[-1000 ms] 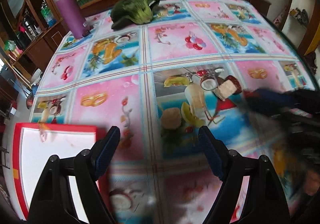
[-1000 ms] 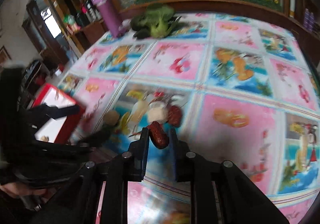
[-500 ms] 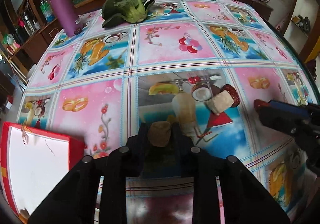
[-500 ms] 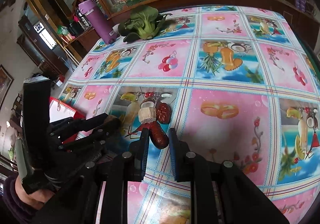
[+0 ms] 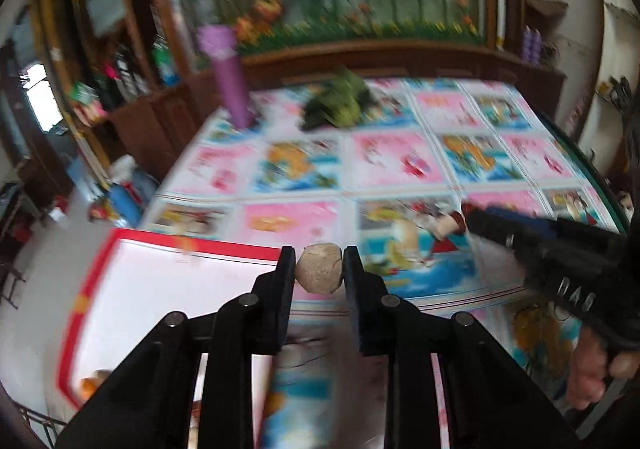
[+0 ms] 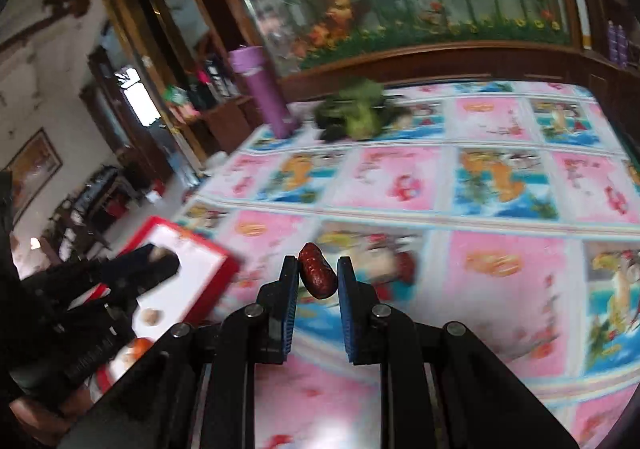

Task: Organize fruits
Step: 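Carry both items over the white tray and open both grippers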

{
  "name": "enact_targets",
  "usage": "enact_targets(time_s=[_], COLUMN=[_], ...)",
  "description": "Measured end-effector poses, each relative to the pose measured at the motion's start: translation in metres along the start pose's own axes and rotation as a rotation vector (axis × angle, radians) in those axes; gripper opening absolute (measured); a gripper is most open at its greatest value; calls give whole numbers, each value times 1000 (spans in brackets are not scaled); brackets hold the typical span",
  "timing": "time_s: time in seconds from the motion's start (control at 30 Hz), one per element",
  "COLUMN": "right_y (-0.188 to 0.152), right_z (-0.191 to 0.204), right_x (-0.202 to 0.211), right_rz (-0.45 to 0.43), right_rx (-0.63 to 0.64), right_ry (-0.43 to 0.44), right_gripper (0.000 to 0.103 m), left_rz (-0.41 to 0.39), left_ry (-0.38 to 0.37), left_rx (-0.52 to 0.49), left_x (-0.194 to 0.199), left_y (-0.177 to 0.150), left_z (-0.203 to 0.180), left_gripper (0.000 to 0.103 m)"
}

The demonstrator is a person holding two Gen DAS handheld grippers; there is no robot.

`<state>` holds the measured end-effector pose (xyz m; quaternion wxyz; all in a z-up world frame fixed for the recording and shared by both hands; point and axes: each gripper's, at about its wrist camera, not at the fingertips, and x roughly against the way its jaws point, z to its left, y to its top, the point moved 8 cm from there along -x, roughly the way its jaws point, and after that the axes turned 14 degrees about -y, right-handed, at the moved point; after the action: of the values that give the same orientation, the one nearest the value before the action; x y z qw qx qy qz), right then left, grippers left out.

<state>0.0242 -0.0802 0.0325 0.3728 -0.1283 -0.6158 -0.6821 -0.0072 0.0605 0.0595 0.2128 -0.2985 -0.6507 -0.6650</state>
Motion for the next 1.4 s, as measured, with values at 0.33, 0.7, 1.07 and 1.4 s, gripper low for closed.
enact_targets(time_s=[0.33,0.7,1.07,1.4], right_y=[-9,-54,-100,-66], right_z=[111,196,220,177], right_x=[36,6,-34,-10], right_rz=[-85,19,157,52], right_rx=[102,234,323,244], right_ry=[83,91,34,-4], right_gripper=[18,18,19,32], left_rz=[-131,-126,27,-31], left_ry=[116,164,214,199], left_rx=[101,193,247,219], left_x=[78,91,54,65], left_y=[-27,-68,-116,-101], left_z=[83,150,191,178], left_gripper=[26,26,27,69])
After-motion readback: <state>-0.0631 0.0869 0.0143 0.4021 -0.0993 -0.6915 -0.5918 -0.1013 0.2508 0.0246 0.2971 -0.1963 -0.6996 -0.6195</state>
